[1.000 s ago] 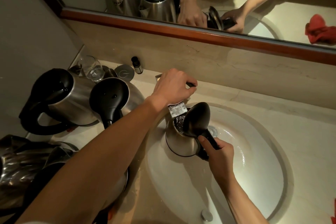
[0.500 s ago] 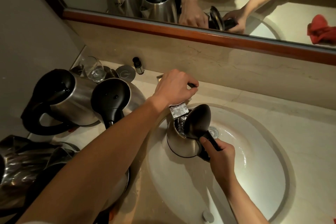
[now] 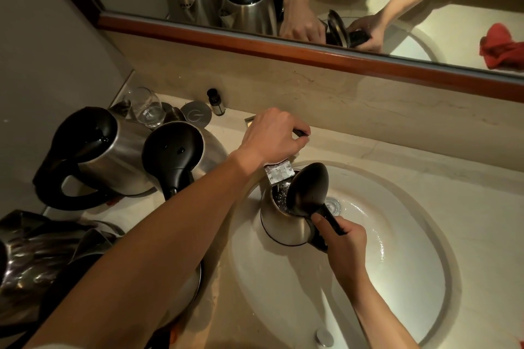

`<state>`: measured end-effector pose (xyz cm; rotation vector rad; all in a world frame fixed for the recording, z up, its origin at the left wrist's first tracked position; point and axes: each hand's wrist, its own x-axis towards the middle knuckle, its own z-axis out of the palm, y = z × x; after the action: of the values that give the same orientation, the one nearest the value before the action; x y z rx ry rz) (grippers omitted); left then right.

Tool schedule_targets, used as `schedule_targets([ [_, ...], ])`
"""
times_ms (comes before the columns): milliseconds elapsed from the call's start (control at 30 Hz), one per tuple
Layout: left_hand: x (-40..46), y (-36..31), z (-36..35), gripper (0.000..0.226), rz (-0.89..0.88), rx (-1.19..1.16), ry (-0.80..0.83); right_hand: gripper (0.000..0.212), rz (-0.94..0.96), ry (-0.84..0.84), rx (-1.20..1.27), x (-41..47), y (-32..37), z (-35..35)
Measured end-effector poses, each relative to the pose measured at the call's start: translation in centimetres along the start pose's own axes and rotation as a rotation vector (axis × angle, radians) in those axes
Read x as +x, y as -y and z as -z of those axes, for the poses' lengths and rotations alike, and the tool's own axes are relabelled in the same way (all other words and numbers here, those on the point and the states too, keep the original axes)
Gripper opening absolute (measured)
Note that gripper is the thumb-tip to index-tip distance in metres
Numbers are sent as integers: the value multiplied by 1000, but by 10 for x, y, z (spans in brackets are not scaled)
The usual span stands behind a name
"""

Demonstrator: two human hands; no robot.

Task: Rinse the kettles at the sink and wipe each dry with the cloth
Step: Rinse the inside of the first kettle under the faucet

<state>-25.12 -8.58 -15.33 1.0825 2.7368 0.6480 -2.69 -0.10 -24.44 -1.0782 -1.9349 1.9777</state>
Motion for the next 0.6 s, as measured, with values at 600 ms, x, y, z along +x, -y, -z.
schedule_targets([
  [600, 0, 1, 0, 21, -1, 4, -6, 51, -24, 12, -1, -2, 3, -1],
])
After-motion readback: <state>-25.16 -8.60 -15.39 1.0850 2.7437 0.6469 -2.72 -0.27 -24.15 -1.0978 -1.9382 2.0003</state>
